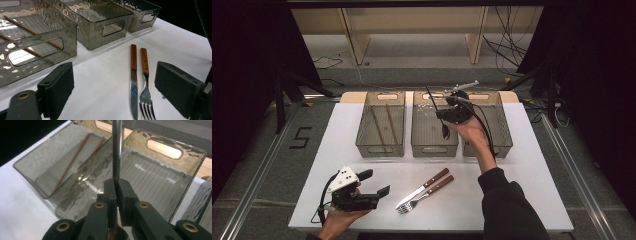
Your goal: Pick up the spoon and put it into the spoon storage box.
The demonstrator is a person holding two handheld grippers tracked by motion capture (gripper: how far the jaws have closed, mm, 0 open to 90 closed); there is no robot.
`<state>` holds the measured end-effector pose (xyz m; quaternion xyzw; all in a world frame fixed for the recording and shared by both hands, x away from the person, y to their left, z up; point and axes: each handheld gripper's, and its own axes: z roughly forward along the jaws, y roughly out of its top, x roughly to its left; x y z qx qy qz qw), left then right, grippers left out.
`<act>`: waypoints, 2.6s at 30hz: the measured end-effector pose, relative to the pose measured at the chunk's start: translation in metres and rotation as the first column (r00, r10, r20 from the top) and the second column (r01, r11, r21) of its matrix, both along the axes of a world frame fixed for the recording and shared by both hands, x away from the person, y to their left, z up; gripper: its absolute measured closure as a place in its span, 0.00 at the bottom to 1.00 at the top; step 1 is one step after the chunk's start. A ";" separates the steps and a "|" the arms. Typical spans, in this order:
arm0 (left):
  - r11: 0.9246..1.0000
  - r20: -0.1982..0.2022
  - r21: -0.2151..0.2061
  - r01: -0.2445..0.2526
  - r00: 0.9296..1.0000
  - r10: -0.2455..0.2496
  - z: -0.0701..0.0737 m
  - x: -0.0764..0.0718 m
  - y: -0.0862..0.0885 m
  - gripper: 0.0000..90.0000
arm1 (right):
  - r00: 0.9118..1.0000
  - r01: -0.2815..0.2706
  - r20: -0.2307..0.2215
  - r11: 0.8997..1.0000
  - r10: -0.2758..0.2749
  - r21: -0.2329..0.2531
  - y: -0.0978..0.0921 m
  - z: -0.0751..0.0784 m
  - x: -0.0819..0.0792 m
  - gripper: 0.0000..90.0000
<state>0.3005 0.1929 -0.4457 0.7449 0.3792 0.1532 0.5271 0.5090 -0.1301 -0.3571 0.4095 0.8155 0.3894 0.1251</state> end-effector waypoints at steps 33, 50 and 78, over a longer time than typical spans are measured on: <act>1.000 -0.001 -0.003 0.004 1.000 -0.004 0.000 0.000 0.000 0.17 | 0.990 0.060 -0.123 0.996 -0.067 -0.063 0.006 -0.031 0.014 0.60; 1.000 -0.002 -0.004 -0.001 1.000 0.001 0.000 0.000 0.000 0.17 | 0.997 -0.075 -0.019 0.997 0.074 -0.028 0.008 -0.007 -0.024 0.38; 1.000 -0.002 -0.001 -0.003 1.000 0.003 -0.001 0.000 0.000 0.17 | 0.946 -0.316 0.053 0.946 0.320 -0.066 0.016 -0.008 -0.102 0.33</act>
